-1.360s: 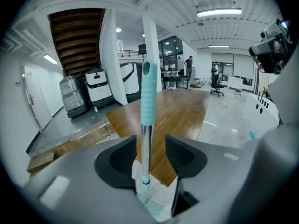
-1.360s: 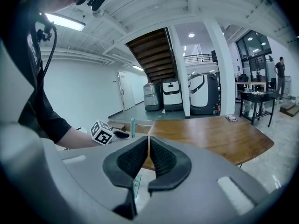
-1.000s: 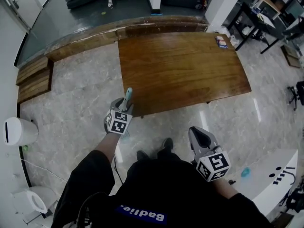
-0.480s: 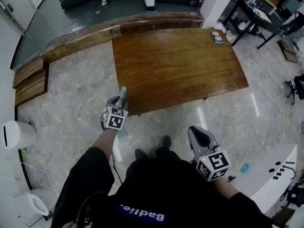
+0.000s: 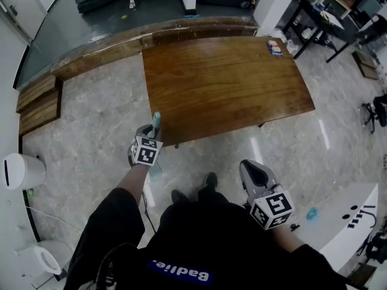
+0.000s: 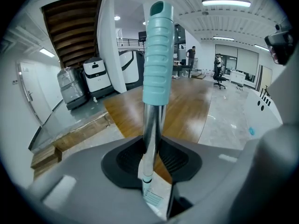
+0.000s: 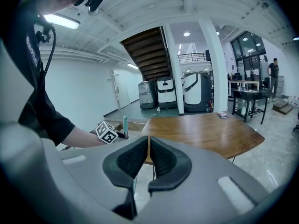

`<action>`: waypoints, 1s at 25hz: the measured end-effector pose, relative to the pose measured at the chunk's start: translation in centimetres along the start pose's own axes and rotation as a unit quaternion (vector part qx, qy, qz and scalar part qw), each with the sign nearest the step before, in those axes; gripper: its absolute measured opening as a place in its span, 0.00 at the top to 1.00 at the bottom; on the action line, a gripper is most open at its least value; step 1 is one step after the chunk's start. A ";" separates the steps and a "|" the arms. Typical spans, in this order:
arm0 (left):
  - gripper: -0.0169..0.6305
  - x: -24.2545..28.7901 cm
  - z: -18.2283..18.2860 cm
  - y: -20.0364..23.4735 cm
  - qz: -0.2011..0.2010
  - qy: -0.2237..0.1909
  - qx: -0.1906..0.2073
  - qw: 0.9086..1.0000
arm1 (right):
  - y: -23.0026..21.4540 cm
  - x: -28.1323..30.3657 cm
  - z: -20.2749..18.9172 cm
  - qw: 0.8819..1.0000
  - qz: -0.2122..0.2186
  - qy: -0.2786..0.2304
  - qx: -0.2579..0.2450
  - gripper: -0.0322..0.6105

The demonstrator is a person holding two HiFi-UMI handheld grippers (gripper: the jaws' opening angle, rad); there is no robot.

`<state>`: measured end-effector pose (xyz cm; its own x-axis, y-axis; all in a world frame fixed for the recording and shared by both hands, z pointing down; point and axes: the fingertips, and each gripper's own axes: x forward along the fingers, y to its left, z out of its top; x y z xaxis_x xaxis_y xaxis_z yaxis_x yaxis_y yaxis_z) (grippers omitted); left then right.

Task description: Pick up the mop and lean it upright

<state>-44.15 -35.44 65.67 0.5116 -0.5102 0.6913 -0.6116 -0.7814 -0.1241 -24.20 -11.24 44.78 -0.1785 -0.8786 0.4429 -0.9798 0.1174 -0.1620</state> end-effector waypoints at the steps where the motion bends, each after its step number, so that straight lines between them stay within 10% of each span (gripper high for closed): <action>1: 0.79 -0.2 -0.1 -0.1 0.000 0.000 -0.001 1.000 | 0.1 -0.1 0.0 1.000 0.001 -0.001 0.000 0.91; 25: 0.80 -9.3 -5.9 1.9 0.047 -0.028 -0.046 0.997 | 6.0 1.9 0.2 0.998 0.056 -0.010 -0.020 0.92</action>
<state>-53.62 -30.01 63.16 0.4806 -0.6020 0.6377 -0.7106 -0.6934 -0.1191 -30.39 -12.30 44.43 -0.2851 -0.8683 0.4060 -0.9569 0.2332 -0.1732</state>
